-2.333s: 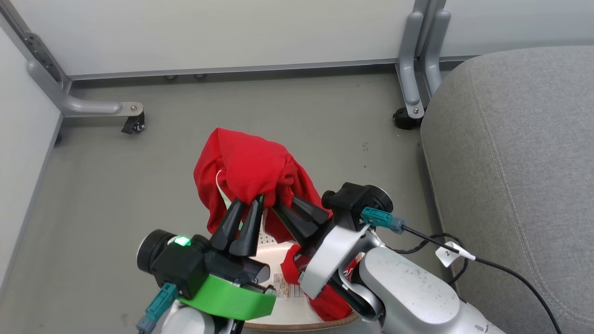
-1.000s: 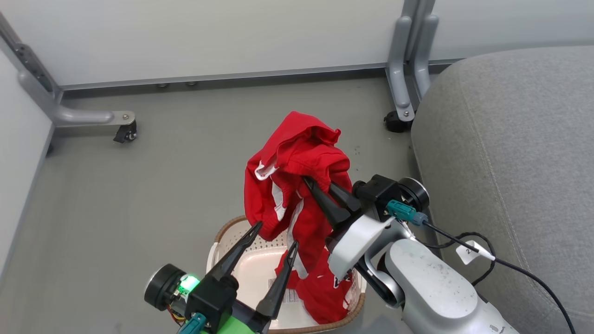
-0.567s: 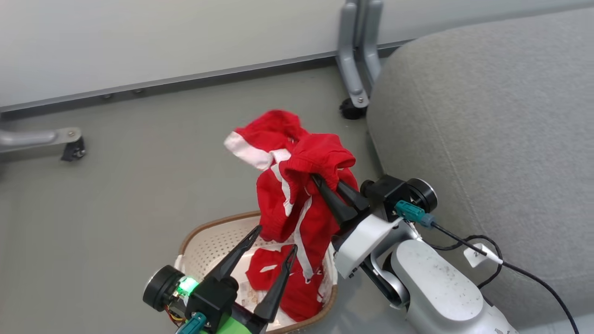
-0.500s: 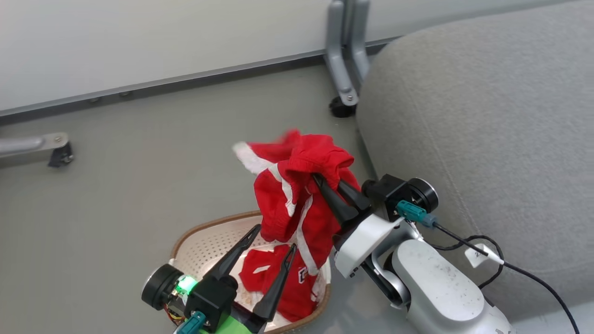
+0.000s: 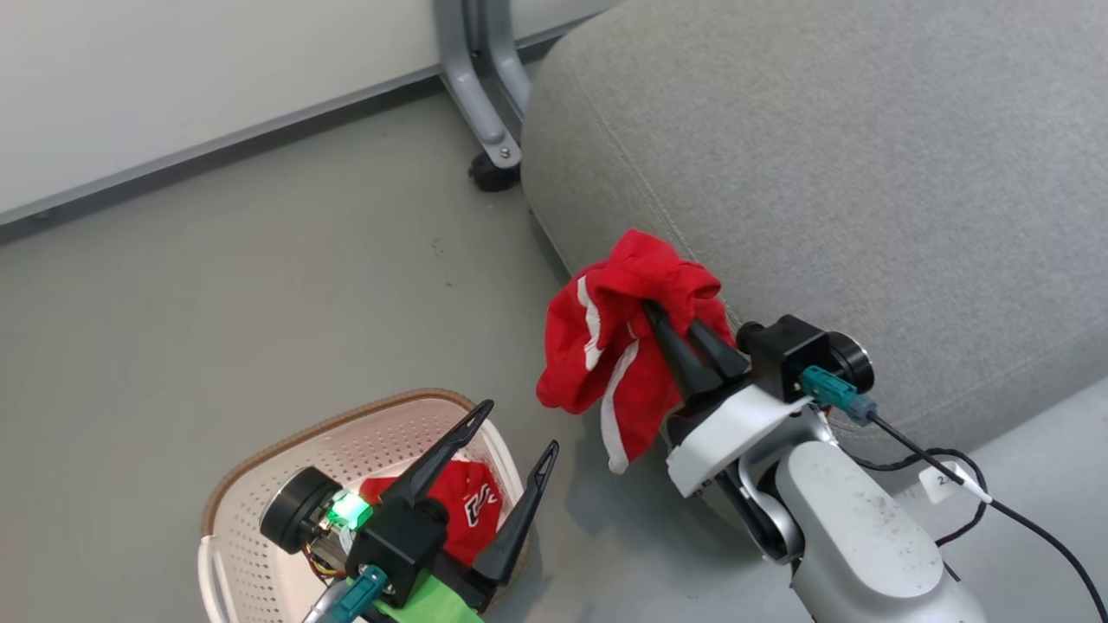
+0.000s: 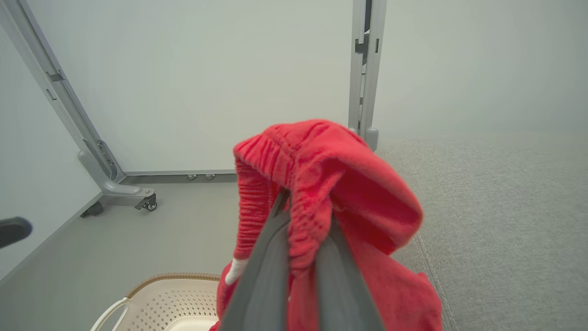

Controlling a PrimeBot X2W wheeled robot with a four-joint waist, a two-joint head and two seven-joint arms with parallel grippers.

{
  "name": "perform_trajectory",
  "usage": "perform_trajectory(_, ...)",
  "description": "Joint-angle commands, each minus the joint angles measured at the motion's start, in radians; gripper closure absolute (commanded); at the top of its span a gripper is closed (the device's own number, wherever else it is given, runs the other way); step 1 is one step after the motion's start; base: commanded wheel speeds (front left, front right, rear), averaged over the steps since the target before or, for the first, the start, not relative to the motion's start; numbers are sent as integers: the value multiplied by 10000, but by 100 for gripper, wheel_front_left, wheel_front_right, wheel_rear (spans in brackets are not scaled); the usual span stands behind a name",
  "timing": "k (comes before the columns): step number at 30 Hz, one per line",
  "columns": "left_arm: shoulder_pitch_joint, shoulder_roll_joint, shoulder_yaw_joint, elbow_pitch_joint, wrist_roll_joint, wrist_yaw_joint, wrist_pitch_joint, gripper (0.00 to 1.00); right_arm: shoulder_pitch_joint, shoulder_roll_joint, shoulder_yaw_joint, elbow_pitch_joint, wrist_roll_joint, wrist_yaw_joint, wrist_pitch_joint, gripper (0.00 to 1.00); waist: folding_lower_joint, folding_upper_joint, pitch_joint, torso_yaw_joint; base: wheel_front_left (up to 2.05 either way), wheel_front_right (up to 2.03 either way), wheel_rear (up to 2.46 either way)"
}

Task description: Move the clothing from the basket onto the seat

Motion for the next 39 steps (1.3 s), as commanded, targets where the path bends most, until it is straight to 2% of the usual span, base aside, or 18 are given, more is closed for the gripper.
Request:
perform_trajectory(1, -187, 124, -40, -67, 11, -18, 19, 0, 103, 28, -183, -75, -117, 1, -77, 100, 0, 0, 514, -553, 0, 0, 0)
perform_trajectory(10, -688, 318, -224, -384, 87, -108, 223, 0, -541, 37, -1763, -46, -345, 1, -201, 100, 0, 0, 1220, -614, 0, 0, 0)
perform_trajectory(15, -1088, 433, -134, -546, 165, -130, 194, 0, -1589, -232, -3109, 245, -456, 1, -259, 100, 0, 0, 1839, -192, 0, 0, 0)
perform_trajectory(20, -1635, 549, 24, -733, 271, -130, 33, 0, -2825, -821, -4529, 622, -628, 1, -291, 100, 0, 0, 2624, 440, 0, 0, 0)
perform_trajectory(26, -2252, 733, 179, -904, 402, -164, -165, 0, -4023, -1420, -5748, 974, -809, 1, -289, 100, 0, 0, 3429, 1045, 0, 0, 0)
perform_trajectory(30, -2682, 815, 146, -966, 445, -190, -267, 0, -4730, -1704, -6721, 1700, -829, 1, -294, 100, 0, 0, 4003, 1347, 0, 0, 0)
perform_trajectory(34, -2954, 842, 15, -925, 481, -232, -366, 0, -4893, -1690, -7408, 2704, -959, -1, -293, 100, 0, 0, 4345, 1510, 0, 0, 0)
perform_trajectory(35, -2993, 837, -18, -896, 463, -238, -390, 0, -4881, -1677, -7527, 2897, -1037, -1, -291, 71, 0, 0, 4389, 1532, 0, 0, 0)
perform_trajectory(36, -3045, 838, -54, -881, 453, -244, -411, 0, -4859, -1636, -7669, 3107, -1099, -1, -295, 0, 0, 0, 4439, 1553, 0, 0, 0)
perform_trajectory(39, -3139, 862, -89, -795, 408, -256, -442, 0, -4599, -1465, -8060, 3393, -1344, -1, -300, 0, 0, 0, 4515, 1554, 0, 0, 0)
